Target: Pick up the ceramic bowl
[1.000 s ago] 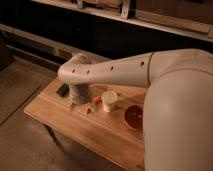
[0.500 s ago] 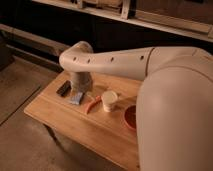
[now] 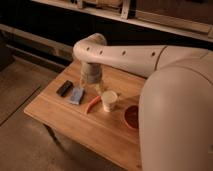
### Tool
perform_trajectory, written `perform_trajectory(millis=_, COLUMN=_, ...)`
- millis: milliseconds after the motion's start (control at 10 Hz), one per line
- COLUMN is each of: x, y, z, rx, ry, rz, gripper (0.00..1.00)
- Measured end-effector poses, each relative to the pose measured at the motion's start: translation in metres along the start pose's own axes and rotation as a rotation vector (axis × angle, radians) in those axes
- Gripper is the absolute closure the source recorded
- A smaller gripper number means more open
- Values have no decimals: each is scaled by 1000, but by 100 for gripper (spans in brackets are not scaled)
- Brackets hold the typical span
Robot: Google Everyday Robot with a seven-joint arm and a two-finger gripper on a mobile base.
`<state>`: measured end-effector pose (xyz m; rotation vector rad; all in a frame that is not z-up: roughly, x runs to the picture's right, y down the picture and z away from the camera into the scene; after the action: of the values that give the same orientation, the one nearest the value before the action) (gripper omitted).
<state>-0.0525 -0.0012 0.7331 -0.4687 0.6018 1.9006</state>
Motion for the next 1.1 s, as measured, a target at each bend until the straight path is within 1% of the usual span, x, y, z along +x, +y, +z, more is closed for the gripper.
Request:
perform_trajectory(millis=100, x=-7, y=-11, z=-4, rx=30, ry=-3, rz=-15, gripper=35)
perform_trajectory(millis=200, x=-13, y=-25, z=-11, rx=75, ry=-9, rz=-54, gripper=35)
perform_trajectory(millis=300, x=-16, y=-37, z=-16, rx=110, ry=-9, rz=-89, gripper=35)
perform_trajectory(millis=400, x=-21, y=-53, z=-21, rx=162, ry=-10, rz=-137, gripper=35)
perform_trajectory(millis=500, x=-25, y=-65, z=-24, rx=200, ry=-12, rz=-164, gripper=35)
perform_trajectory(millis=600, x=-28, y=-75, z=-26, rx=225, ry=-12, rz=-177, gripper=35)
perform_trajectory(millis=700, x=-34, y=-89, z=-26, rx=255, ry=-8, rz=-181, gripper=35)
perform_trajectory(millis=900, x=-40, y=-109, z=-22, rx=271, ry=2, rz=-167, gripper=35)
perform_trajectory(millis=1000, x=-43, y=-124, z=-18, rx=273, ry=10, rz=-150, gripper=35)
perform_trajectory(millis=1100, x=-45, y=-135, z=-15, rx=266, ry=17, rz=-133, gripper=35)
